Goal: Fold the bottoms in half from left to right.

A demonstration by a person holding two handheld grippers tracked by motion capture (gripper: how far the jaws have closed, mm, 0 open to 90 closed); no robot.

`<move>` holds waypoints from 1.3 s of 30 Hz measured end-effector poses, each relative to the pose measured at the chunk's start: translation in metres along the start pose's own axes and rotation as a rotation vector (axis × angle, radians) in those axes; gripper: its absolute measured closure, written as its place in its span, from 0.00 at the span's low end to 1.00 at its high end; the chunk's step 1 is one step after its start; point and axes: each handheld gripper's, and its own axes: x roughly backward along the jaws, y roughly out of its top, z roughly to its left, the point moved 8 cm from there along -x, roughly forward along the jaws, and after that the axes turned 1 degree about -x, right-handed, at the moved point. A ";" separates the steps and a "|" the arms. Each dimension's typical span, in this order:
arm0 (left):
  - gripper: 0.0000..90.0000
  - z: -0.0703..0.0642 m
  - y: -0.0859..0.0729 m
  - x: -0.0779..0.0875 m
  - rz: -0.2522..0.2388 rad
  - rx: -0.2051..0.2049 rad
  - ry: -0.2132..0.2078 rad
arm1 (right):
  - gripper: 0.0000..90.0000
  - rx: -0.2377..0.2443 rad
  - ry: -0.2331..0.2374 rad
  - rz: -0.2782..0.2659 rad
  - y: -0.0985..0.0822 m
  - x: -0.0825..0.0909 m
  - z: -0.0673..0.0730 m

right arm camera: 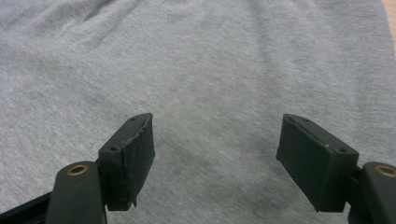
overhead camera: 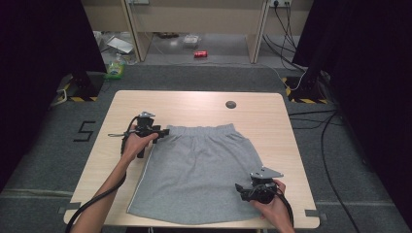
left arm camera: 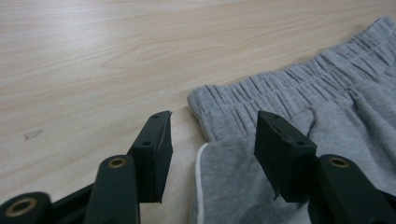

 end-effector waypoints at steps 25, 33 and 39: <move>0.83 -0.008 0.011 -0.027 0.156 -0.031 0.068 | 0.31 0.030 0.029 -0.004 0.006 -0.004 0.019; 0.83 -0.007 0.011 -0.028 0.159 -0.035 0.058 | 0.32 0.062 0.056 -0.033 0.017 -0.013 0.044; 0.83 -0.008 0.012 -0.028 0.164 -0.044 0.072 | 0.32 0.068 0.098 -0.040 0.027 -0.024 0.066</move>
